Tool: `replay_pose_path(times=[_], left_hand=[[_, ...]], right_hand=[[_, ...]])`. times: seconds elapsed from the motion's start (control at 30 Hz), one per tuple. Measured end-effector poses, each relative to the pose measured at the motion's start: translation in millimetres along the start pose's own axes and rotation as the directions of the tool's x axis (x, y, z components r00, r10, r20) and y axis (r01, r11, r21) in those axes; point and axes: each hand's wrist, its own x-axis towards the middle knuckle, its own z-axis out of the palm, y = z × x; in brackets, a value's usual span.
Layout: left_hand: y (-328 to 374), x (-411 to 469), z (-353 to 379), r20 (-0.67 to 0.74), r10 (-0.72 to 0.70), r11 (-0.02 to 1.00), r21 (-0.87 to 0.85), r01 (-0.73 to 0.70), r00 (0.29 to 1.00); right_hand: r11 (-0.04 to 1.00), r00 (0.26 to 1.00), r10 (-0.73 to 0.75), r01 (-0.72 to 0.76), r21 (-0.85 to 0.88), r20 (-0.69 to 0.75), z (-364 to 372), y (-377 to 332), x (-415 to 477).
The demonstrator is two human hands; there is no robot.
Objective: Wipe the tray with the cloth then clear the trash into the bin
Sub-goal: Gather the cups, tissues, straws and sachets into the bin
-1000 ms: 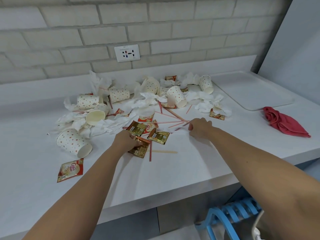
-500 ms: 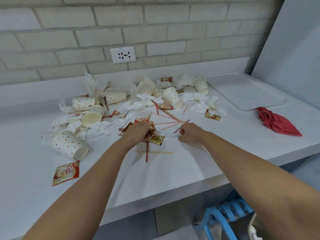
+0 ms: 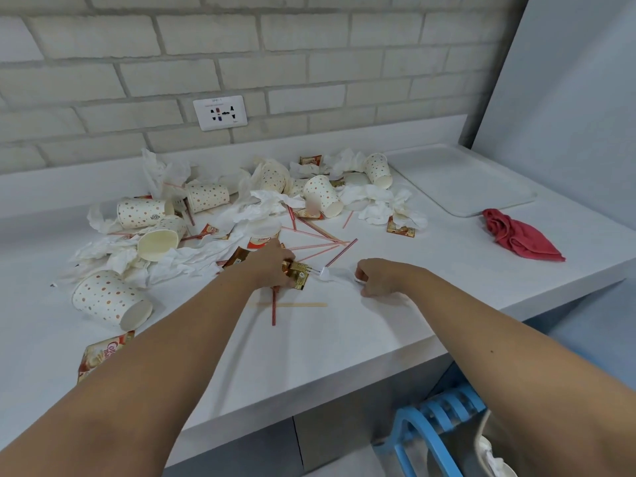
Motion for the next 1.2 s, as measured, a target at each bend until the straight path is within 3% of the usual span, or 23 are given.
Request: replay_pose_path(times=[0.13, 0.33, 0.4, 0.53, 0.67, 0.8, 0.9, 1.07, 1.2], left_hand=[[1, 4, 2, 0.002, -0.014, 1.0, 0.02, 0.014, 1.0], [-3, 3, 6, -0.034, -0.011, 0.996, -0.088, 0.008, 0.999], [-2, 3, 7, -0.042, -0.032, 0.992, -0.123, 0.027, 0.999], [1, 2, 11, -0.101, -0.053, 0.998, 0.017, 0.055, 0.994], [15, 0, 2, -0.153, -0.032, 0.999, 0.005, 0.033, 0.988], [57, -2, -15, -0.324, 0.027, 0.996, -0.076, -0.055, 0.946], [105, -10, -18, -0.408, 0.071, 0.951, -0.246, -0.185, 0.91], [195, -37, 15, -0.378, 0.233, 0.81, -0.435, -0.394, 0.896], [258, -52, 64, -0.285, 0.321, 0.733, -0.53, -0.427, 0.903]], right_hand=[[0.999, 0.999, 0.031, -0.031, -0.038, -0.015, 10, 2, 3], [0.997, 0.996, -0.076, 0.076, 0.009, -0.04, 13, 11, -11], [0.992, 0.994, -0.098, 0.101, 0.079, -0.037, 12, 17, -17], [0.952, 0.998, -0.057, 0.052, 0.301, 0.01, 10, 35, -33], [0.859, 0.999, -0.017, -0.004, 0.512, 0.036, 10, 54, -54], [0.781, 0.992, -0.047, -0.037, 0.623, 0.117, 5, 76, -80], [0.714, 0.984, -0.063, -0.071, 0.696, 0.164, 7, 98, -101], [0.56, 0.981, -0.074, -0.109, 0.821, 0.18, 30, 159, -142], [0.497, 0.967, -0.007, -0.219, 0.84, 0.256, 63, 212, -179]])
